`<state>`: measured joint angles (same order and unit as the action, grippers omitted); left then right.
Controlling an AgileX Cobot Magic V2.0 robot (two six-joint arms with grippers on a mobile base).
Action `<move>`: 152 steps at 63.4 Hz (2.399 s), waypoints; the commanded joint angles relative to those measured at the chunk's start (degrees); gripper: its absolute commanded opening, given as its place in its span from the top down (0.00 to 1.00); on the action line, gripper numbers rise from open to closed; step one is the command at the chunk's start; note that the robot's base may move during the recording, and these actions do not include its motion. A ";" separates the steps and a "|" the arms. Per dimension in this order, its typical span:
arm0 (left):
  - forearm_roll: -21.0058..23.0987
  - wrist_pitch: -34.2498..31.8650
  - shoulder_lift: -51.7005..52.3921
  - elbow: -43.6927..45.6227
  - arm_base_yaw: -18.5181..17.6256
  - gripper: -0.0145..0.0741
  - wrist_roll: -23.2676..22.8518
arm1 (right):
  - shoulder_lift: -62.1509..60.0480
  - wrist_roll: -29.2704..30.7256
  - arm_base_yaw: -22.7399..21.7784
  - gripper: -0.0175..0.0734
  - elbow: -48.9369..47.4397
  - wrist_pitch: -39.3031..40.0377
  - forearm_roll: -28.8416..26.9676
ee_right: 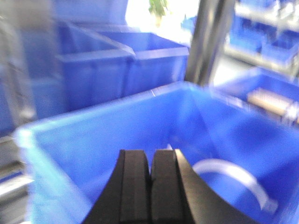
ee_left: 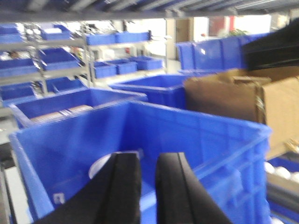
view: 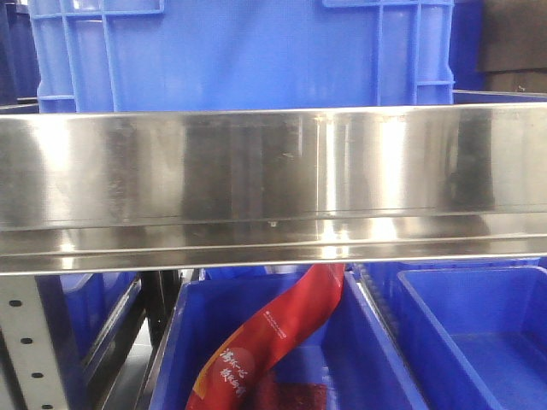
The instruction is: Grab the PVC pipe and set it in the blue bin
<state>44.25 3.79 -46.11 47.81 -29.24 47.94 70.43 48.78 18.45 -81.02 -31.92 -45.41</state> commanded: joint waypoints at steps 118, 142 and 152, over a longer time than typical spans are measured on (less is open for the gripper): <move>-1.14 -17.18 1.67 -6.90 -0.04 0.96 -0.33 | -50.42 -29.48 -0.06 0.99 22.97 -7.50 35.94; -1.14 -17.18 1.67 -6.90 -0.04 0.96 -0.33 | -50.42 -29.48 -0.06 0.99 22.97 -7.50 35.94; -1.14 -17.18 1.67 -6.90 -0.04 0.96 -0.33 | -50.42 -29.48 -0.06 0.99 22.97 -7.50 35.94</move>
<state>42.78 -12.72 -44.92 40.95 -29.24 47.83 20.23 19.45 18.45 -58.19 -40.02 -9.92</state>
